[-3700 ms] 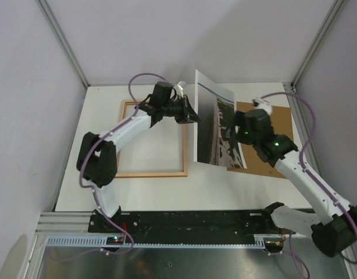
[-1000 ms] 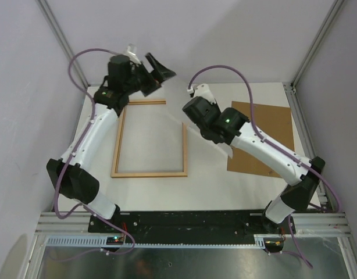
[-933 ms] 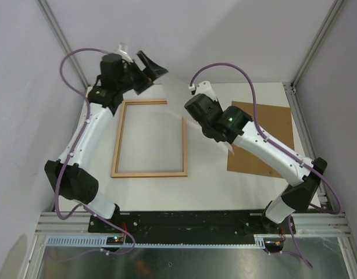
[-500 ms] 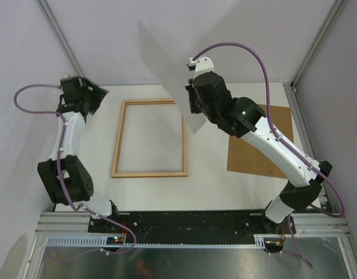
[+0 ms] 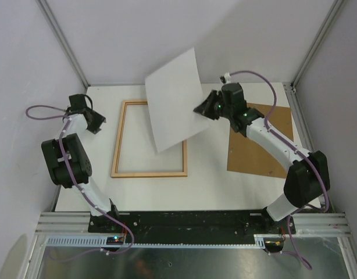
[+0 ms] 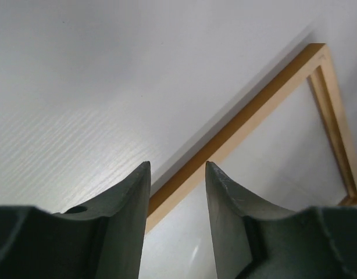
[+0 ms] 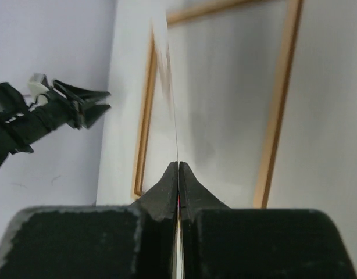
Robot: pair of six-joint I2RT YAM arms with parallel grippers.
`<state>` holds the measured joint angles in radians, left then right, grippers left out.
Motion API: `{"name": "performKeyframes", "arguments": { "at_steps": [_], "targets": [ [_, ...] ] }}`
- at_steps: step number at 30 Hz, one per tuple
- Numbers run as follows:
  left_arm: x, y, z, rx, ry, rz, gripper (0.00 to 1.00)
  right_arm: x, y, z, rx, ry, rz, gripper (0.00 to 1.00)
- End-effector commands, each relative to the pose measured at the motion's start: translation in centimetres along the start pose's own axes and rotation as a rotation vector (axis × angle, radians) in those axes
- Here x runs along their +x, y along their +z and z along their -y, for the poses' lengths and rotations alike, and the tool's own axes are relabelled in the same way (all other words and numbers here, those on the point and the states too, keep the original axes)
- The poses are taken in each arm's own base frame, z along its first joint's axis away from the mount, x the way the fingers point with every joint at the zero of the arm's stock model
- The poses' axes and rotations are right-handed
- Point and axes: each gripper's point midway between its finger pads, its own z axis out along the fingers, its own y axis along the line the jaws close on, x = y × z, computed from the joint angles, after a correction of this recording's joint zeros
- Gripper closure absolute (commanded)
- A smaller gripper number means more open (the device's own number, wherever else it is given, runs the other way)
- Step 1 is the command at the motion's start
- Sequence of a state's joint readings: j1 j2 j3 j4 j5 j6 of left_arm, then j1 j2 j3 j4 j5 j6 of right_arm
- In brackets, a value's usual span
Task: Put the photo into the frame
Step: Place the photo on the glass panel.
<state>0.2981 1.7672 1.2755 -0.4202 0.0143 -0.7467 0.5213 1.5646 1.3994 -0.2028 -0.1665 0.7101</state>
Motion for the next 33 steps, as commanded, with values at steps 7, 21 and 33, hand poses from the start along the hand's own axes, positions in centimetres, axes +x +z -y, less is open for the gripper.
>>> {"name": "performKeyframes", "arguments": {
  "at_steps": [7, 21, 33],
  "targets": [
    [1.6, 2.9, -3.8, -0.117, 0.096, -0.021, 0.61, 7.6, 1.8, 4.6, -0.053, 0.34, -0.137, 1.0],
    [8.4, 3.9, -3.6, -0.147, 0.199, -0.13, 0.77, 12.6, 1.7, 10.3, 0.067, 0.378, -0.199, 1.0],
    [15.9, 1.9, -2.0, -0.078, 0.316, -0.257, 0.88, 14.0, 1.0, 13.8, 0.153, 0.258, -0.203, 1.0]
  ]
}}
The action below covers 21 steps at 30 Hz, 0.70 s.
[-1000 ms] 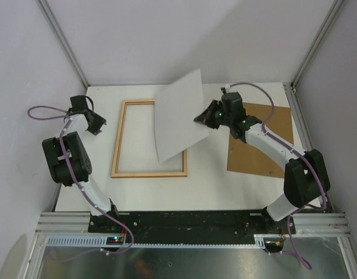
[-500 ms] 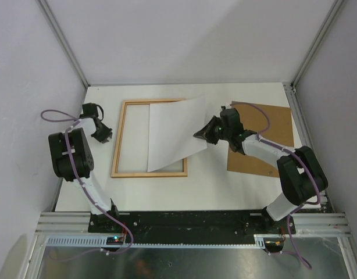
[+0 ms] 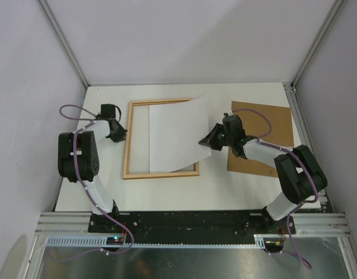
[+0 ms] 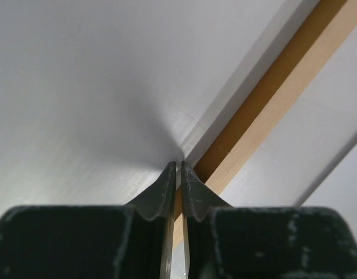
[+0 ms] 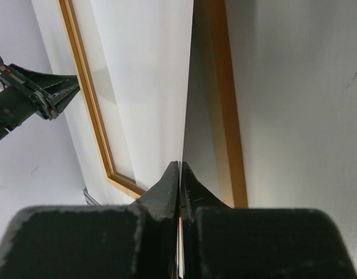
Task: Put the photo into the frame
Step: Place the photo on the glass panel.
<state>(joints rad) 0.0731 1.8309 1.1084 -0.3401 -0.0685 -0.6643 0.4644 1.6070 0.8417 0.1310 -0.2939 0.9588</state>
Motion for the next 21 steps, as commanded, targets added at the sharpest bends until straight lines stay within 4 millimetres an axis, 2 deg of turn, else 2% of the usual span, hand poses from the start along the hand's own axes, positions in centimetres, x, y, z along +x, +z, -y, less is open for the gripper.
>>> {"name": "performKeyframes", "arguments": {
  "at_steps": [1, 5, 9, 21],
  "targets": [
    [5.3, -0.7, 0.5, 0.011, 0.065, -0.126, 0.88, -0.3, -0.2, 0.6, 0.015, -0.083, 0.024, 1.0],
    [6.8, -1.6, 2.3, 0.072, 0.102, -0.158, 0.89, -0.2, 0.1, 1.0, 0.012, -0.111, 0.008, 1.0],
    [6.8, -2.0, 3.3, 0.11, 0.121, -0.168, 0.89, 0.4, 1.2, 1.4, -0.013, -0.115, -0.024, 1.0],
    [6.8, -2.0, 4.0, 0.137, 0.143, -0.181, 0.9, 1.0, 3.0, 0.6, -0.02, -0.148, -0.043, 1.0]
  ]
}}
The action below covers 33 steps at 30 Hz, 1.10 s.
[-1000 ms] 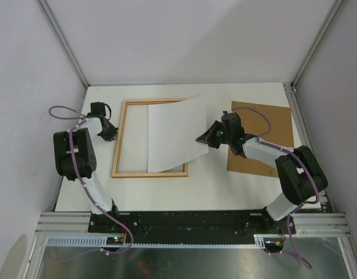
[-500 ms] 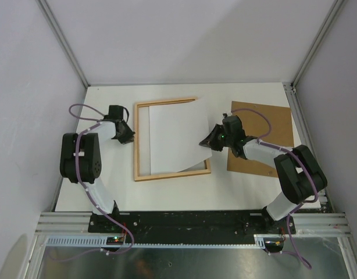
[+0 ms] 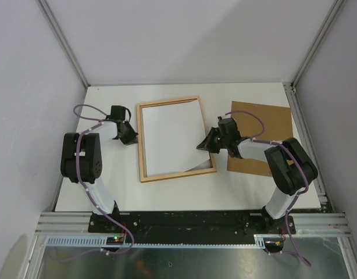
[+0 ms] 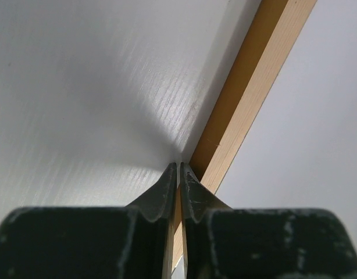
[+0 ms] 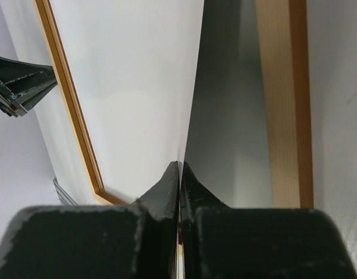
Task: Put the photo into the frame
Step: Place the photo on the glass panel.
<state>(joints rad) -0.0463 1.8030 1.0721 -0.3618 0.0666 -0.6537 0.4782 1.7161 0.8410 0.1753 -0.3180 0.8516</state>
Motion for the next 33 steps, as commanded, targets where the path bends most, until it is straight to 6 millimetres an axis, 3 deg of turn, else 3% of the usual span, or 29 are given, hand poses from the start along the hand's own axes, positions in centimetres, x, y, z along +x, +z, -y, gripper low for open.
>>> {"name": "performKeyframes", "arguments": {
  "at_steps": [1, 13, 16, 22, 26, 33],
  "targets": [
    [1.0, -0.2, 0.1, 0.006, 0.025, -0.042, 0.9, -1.0, 0.7, -2.0, -0.05, -0.053, 0.024, 1.0],
    [0.9, -0.2, 0.1, 0.007, 0.028, -0.043, 0.9, -0.4, 1.1, -2.2, -0.024, -0.067, 0.022, 0.98],
    [0.9, -0.2, 0.2, 0.007, 0.03, -0.041, 0.9, -0.7, 0.6, -1.9, 0.006, -0.078, 0.036, 0.87],
    [0.7, -0.3, 0.3, 0.01, 0.03, -0.036, 0.89, -1.5, -0.9, -2.4, 0.032, -0.11, 0.069, 0.54],
    [0.4, -0.3, 0.4, 0.012, 0.033, -0.031, 0.89, -2.3, -2.5, -2.8, 0.052, -0.137, 0.105, 0.43],
    [-0.4, -0.2, 1.0, 0.023, 0.04, -0.018, 0.89, -2.6, -6.3, -0.6, 0.216, -0.219, 0.151, 0.37]
  ]
}}
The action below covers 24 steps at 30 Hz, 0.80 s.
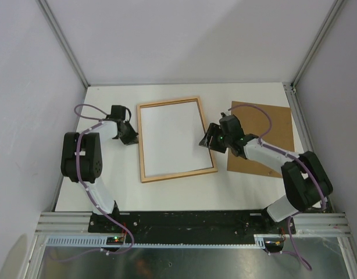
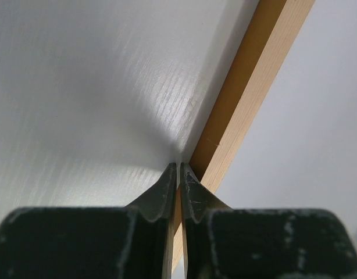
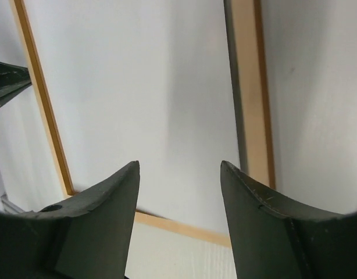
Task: Put the photo into the frame
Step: Place the photo on the glass panel, then adjust the frame body at the center of the board.
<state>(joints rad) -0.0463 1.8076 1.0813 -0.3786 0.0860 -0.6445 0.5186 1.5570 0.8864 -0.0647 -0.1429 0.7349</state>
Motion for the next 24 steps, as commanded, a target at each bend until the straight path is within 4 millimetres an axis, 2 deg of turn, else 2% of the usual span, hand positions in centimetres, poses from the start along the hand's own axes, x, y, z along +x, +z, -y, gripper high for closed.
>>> {"name": "performKeyframes", "arguments": {
  "at_steps": [1, 5, 9, 18, 24],
  "targets": [
    [-0.9, -0.2, 1.0, 0.017, 0.032, 0.007, 0.89, -2.0, -3.0, 1.0, 0.114, -0.1, 0.085, 0.37],
    [-1.6, -0.1, 1.7, 0.03, 0.029, 0.016, 0.89, -3.0, -3.9, 2.8, 0.19, -0.148, 0.124, 0.29],
    [-2.3, 0.3, 2.2, 0.034, 0.026, 0.019, 0.9, -2.3, -2.3, 3.6, 0.173, -0.169, 0.082, 0.26],
    [-3.6, 1.6, 3.0, 0.034, 0.031, 0.018, 0.89, 0.1, 1.9, 3.3, 0.085, -0.177, -0.015, 0.22],
    [-5.2, 2.4, 3.3, 0.03, 0.029, 0.031, 0.86, 3.0, 3.0, 1.3, 0.023, -0.197, -0.076, 0.21]
  ]
}}
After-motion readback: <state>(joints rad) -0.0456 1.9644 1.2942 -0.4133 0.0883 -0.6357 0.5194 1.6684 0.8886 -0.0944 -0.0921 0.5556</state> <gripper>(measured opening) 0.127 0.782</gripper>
